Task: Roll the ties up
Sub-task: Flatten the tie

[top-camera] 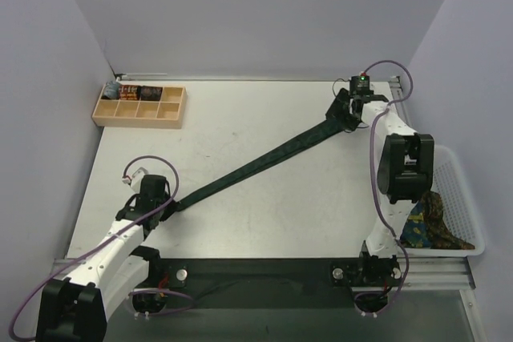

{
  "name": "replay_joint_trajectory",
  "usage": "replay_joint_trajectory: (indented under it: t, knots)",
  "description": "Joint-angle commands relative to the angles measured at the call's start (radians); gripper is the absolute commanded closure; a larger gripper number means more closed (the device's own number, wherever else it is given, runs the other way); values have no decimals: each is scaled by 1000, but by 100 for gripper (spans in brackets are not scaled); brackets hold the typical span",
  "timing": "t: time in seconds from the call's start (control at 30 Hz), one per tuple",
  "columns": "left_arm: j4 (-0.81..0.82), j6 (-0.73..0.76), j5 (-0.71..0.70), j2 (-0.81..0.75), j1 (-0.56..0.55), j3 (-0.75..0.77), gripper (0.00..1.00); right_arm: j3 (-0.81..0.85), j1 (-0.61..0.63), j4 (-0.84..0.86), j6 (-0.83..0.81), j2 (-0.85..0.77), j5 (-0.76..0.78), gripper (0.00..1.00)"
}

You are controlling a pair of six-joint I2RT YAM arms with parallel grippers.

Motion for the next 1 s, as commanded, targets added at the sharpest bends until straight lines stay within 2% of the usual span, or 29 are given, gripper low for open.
replay_joint_trajectory:
  t: [0.0, 0.1, 0.27, 0.47, 0.57, 0.73, 0.77, 0.87, 0.97]
  knots:
    - [-30, -18, -22, -8, 8, -13, 100, -54, 132, -15, -42, -164, -36, 45]
    - [29, -23, 22, -6, 7, -30, 100, -185, 259, 110, -35, -237, -163, 46]
    - [178, -44, 98, 84, -2, -18, 100, -258, 436, 320, 19, -238, -360, 48]
    - [330, -115, 177, 263, -33, 26, 100, -266, 583, 425, 74, -173, -436, 49]
    - [349, -130, 177, 254, -35, 13, 100, -264, 640, 477, 108, -132, -470, 50]
    - [309, -130, 130, 170, -32, -28, 100, -244, 712, 583, 153, -43, -517, 63]
    - [303, -124, 128, 171, -32, -28, 100, -235, 729, 594, 162, -28, -523, 71]
    - [295, -127, 125, 175, -33, -39, 100, -194, 756, 626, 185, 34, -557, 82]
    - [286, -144, 118, 170, -33, -45, 100, -178, 792, 679, 199, 74, -595, 87]
